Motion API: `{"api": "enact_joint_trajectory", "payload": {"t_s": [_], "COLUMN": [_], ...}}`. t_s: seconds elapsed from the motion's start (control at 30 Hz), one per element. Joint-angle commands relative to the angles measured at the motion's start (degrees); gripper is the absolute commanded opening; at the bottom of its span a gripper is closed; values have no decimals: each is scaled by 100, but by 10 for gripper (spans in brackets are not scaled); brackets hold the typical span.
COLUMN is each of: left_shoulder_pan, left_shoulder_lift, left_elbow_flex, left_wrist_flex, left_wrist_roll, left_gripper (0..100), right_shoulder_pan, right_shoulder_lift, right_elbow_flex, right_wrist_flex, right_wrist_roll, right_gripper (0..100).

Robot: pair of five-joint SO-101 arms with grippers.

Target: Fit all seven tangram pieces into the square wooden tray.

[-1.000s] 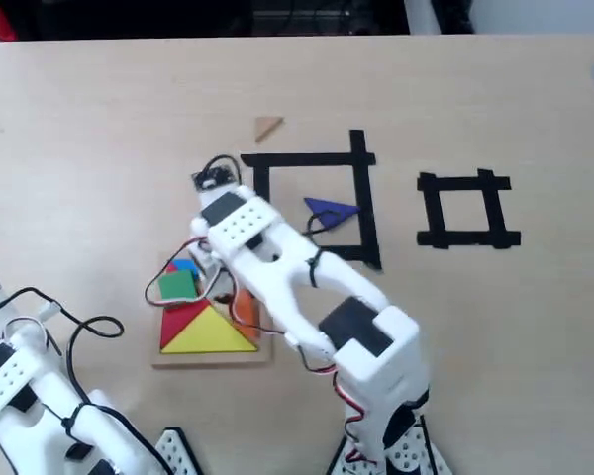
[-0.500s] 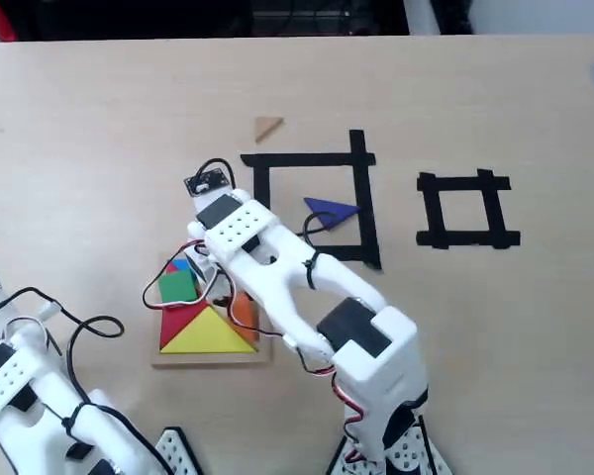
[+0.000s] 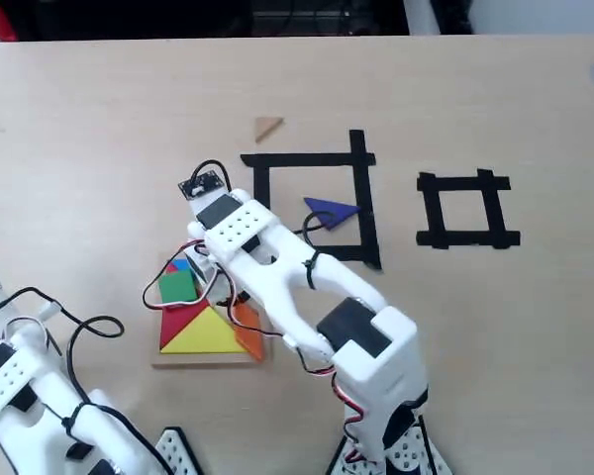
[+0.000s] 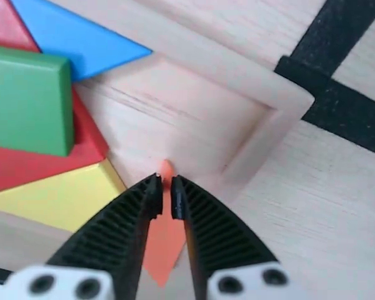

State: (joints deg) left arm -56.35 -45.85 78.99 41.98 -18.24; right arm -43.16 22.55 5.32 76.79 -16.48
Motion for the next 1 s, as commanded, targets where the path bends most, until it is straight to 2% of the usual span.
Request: {"api": "enact_joint_trajectory", "payload": {"t_s": [0.0,0.17,0.3,0.4,0.53,0.63,0.83,0.97], "left_shoulder_pan": [-4,22,22,4,-101,-699,-1138,-1174], "left_shoulder_lift": [-88,-88,-88,-88,-88,-88,-79,-88], "left_elbow_flex": [-119,4,13,13,-13,-154,-92,-75], "left_wrist_flex": [-70,-273,-273,-273,-299,-325,-343,-343], "left_wrist_roll": [53,53,53,53,229,633,545,545], "left_gripper": [30,30,30,30,30,30,30,30], "right_shoulder_pan": [264,360,-167,-510,-730,-976,-1240,-1231], "right_shoulder_lift": [-145,-813,-1367,-1473,-1490,-1490,-1481,-1437], "right_elbow_flex": [-462,-1051,-1015,-391,655,1182,1446,1613], "right_wrist_flex": [264,1055,2004,2092,1275,774,290,26], "right_wrist_roll": [79,1248,2391,2936,3033,3244,3253,3288], "right_gripper": [15,11,11,11,11,11,11,11]}}
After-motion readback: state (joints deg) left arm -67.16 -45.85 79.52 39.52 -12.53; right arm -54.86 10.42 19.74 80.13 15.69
